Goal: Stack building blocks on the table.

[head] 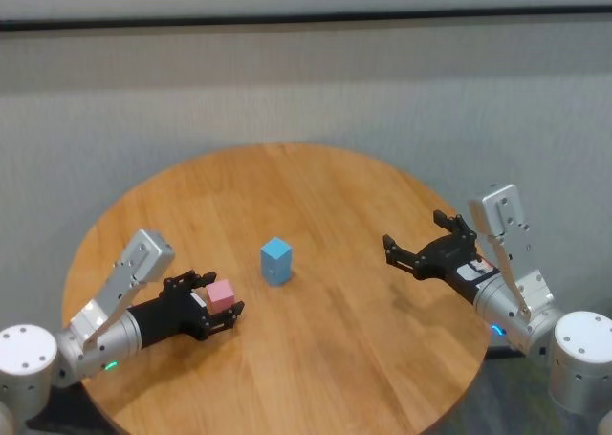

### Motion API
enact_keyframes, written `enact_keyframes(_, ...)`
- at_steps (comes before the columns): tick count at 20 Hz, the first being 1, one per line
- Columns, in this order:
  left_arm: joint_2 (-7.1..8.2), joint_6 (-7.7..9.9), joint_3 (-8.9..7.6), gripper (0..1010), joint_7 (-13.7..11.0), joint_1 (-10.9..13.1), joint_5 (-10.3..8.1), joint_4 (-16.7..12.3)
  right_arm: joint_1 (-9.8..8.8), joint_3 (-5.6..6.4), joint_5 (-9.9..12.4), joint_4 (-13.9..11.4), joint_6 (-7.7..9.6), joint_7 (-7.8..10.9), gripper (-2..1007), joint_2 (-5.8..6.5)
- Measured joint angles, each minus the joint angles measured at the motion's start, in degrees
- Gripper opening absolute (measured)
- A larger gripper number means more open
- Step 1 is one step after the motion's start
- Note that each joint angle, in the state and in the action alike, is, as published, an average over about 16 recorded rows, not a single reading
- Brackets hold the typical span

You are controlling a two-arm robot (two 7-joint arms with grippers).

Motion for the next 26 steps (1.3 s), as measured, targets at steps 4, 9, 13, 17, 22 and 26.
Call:
enact_keyframes(4,0.06,0.08,-0.07,649,0.1,0.1,0.08,-0.2,0.00,0.00,0.0,0.0,0.00,0.00,1001,0.00)
enact_keyframes(9,0.11,0.22,-0.46,517,0.2,0.3,-0.23,-0.5,0.00,0.00,0.0,0.0,0.00,0.00,1001,0.00)
enact_keyframes(13,0.36,0.70,-1.06,447,0.6,0.7,-0.73,-1.4,0.00,0.00,0.0,0.0,0.00,0.00,1001,0.00)
enact_keyframes(17,0.85,1.58,-1.83,413,1.2,1.3,-1.32,-3.5,0.00,0.00,0.0,0.0,0.00,0.00,1001,0.00)
enact_keyframes(22,1.59,3.37,-2.81,410,2.2,2.2,-2.20,-7.8,0.00,0.00,0.0,0.0,0.00,0.00,1001,0.00)
enact_keyframes(26,2.06,5.29,-3.14,410,3.1,2.7,-2.65,-11.8,0.00,0.00,0.0,0.0,0.00,0.00,1001,0.00)
